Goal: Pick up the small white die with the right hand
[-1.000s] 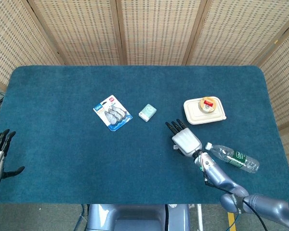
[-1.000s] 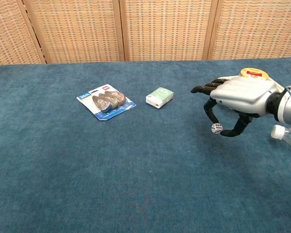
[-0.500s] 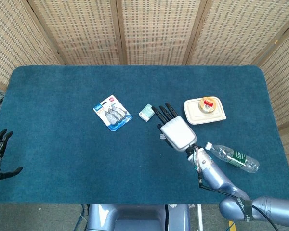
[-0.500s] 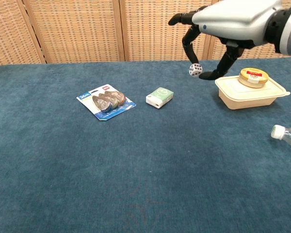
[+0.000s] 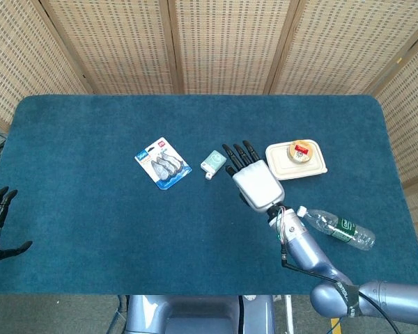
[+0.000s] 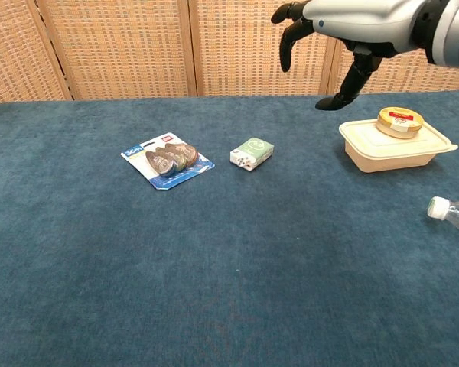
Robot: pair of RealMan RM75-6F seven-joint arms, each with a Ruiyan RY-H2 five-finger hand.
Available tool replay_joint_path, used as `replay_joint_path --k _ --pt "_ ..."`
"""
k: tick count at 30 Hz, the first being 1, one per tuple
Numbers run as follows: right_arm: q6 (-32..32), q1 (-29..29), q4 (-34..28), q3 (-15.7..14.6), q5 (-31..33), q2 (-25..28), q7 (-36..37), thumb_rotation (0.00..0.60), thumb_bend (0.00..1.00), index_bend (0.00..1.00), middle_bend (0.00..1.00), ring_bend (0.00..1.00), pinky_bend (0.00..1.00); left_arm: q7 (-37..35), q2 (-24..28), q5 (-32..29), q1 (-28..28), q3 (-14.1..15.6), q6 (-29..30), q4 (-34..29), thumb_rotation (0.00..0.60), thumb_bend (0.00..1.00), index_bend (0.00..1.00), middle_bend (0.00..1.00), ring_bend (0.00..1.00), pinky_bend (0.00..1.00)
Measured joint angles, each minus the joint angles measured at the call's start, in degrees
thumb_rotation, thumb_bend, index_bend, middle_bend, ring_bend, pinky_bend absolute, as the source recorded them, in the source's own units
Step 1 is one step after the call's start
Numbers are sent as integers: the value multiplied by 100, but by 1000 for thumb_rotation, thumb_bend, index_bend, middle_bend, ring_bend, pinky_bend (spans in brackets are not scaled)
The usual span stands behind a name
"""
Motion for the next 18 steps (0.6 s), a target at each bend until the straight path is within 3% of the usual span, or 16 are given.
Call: replay_joint_path --k 5,10,18 --pt "197 -195 -121 -97 -212 270 181 600 274 266 0 0 0 -49 17 -2 21 -8 40 -2 600 57 0 0 0 0" --pt "472 -638 -90 -349 -679 592 741 600 15 34 0 0 0 -38 19 90 44 25 91 -18 600 57 0 0 0 0" --pt "1304 -1654 785 -968 -1773 746 2481 600 0 0 0 0 0 -79 29 243 127 80 257 -40 600 58 0 0 0 0"
